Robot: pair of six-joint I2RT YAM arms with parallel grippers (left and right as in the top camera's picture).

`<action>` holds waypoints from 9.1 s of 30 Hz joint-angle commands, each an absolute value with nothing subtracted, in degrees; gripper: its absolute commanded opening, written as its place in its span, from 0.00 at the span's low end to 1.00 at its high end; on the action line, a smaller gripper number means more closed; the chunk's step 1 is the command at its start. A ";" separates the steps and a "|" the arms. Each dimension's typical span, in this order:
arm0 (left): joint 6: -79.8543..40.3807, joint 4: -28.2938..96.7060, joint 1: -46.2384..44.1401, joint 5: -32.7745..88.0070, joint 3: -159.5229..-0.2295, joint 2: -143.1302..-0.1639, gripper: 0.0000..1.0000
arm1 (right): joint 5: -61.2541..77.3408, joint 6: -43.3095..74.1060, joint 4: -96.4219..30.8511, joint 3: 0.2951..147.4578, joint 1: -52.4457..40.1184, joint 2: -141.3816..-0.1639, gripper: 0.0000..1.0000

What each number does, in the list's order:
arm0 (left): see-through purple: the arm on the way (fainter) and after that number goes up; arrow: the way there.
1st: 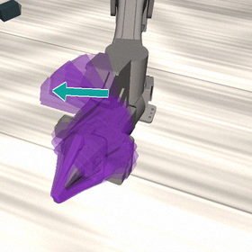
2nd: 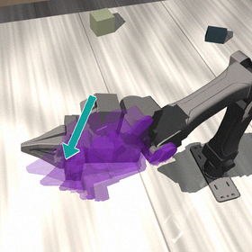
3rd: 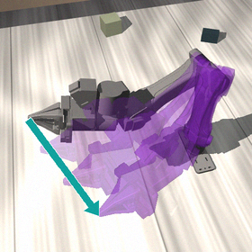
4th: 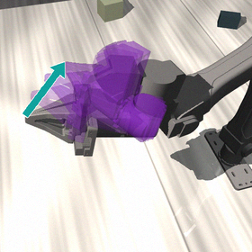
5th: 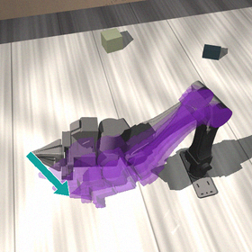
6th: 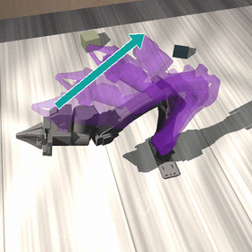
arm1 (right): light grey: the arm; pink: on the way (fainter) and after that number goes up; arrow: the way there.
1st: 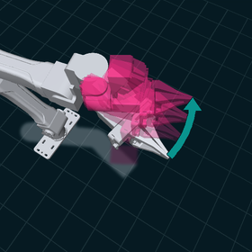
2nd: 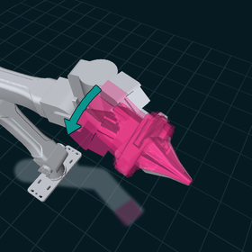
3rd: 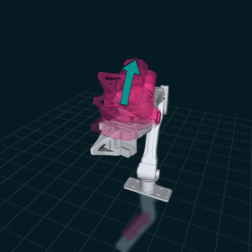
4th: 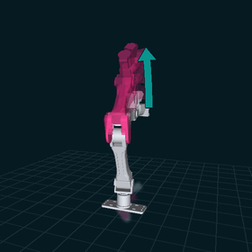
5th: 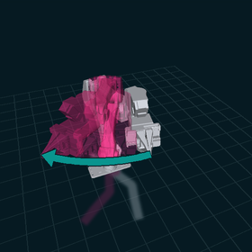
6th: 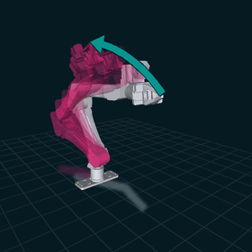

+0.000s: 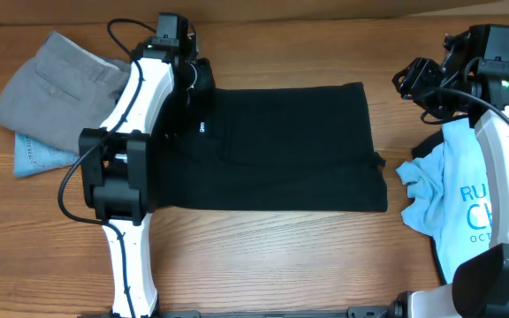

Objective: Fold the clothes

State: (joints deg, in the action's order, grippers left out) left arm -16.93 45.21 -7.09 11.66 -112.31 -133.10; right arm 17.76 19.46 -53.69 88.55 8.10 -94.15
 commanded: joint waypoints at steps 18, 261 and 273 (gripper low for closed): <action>-10.26 44.49 -8.10 7.60 -112.60 -136.73 0.33 | 15.90 19.51 -54.87 89.32 7.99 -94.32 0.58; -5.08 73.47 -7.53 4.05 -133.29 -135.09 0.04 | 10.76 19.31 -22.98 92.05 1.06 -129.03 0.40; -5.08 73.52 -7.55 4.05 -133.29 -135.09 0.04 | 6.87 19.11 -27.22 91.88 0.54 -132.90 0.26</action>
State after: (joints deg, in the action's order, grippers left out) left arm -5.76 73.54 -7.42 4.43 -131.61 -136.79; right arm 9.43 18.90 -25.23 92.42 0.67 -129.73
